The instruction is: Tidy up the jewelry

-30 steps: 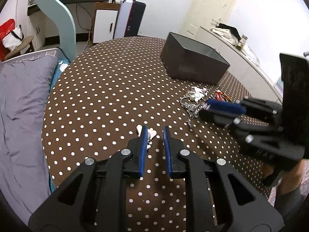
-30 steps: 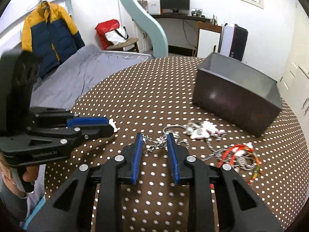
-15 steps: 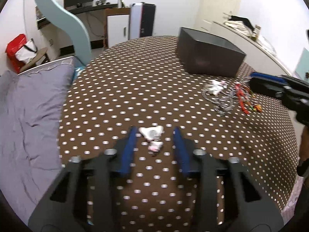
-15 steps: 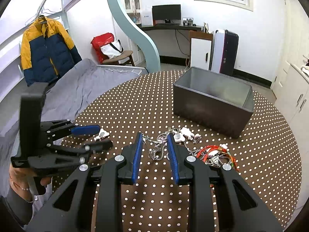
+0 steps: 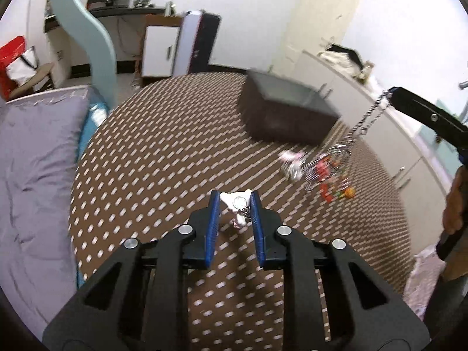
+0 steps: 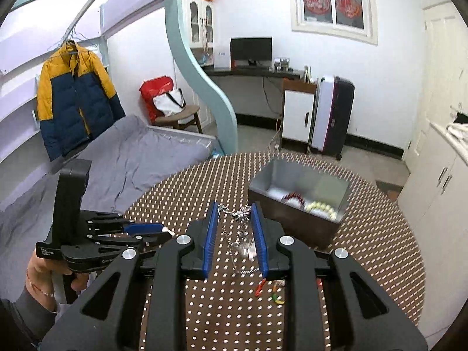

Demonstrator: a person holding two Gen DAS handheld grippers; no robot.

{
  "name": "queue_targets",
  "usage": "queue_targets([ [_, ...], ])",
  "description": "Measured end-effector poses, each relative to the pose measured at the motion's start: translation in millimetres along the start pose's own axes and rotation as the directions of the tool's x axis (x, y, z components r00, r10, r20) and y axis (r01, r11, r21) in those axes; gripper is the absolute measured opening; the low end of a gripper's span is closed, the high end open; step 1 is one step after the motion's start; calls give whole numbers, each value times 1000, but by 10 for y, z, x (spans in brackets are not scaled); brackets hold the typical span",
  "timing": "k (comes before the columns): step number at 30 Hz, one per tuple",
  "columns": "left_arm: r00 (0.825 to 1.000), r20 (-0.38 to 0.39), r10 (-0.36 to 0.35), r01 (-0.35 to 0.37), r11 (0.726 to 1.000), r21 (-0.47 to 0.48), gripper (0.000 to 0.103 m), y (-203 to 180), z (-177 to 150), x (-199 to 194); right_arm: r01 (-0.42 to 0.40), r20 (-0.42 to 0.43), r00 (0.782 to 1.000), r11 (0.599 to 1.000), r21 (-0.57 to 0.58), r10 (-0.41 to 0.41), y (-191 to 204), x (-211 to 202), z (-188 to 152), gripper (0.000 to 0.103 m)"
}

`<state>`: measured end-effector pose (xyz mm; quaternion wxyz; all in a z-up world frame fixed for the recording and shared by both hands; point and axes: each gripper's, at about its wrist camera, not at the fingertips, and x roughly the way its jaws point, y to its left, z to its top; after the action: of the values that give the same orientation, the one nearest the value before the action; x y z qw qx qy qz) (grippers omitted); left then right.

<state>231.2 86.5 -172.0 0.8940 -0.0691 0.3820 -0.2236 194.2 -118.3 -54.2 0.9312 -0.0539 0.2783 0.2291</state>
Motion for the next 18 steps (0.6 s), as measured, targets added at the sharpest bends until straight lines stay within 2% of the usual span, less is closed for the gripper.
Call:
queue_targets([
  [3, 998, 21, -53, 53, 998, 26, 21, -134, 192, -47, 15, 36, 999, 1000, -17, -15, -36, -137, 132, 21],
  [10, 990, 56, -126, 120, 988, 96, 21, -486, 578, -106, 53, 88, 995, 997, -51, -48, -65, -270, 335, 21],
  [11, 990, 58, -132, 126, 986, 105, 21, -524, 616, -108, 57, 95, 994, 997, -56, -51, -73, -283, 365, 14],
  [12, 989, 61, -137, 129, 985, 116, 21, -574, 655, -110, 50, 100, 994, 997, -61, -44, -80, -301, 402, 1],
  [18, 985, 59, -161, 151, 977, 147, 21, -777, 819, -56, 75, 110, 992, 993, -86, -66, -106, -326, 547, 0],
])
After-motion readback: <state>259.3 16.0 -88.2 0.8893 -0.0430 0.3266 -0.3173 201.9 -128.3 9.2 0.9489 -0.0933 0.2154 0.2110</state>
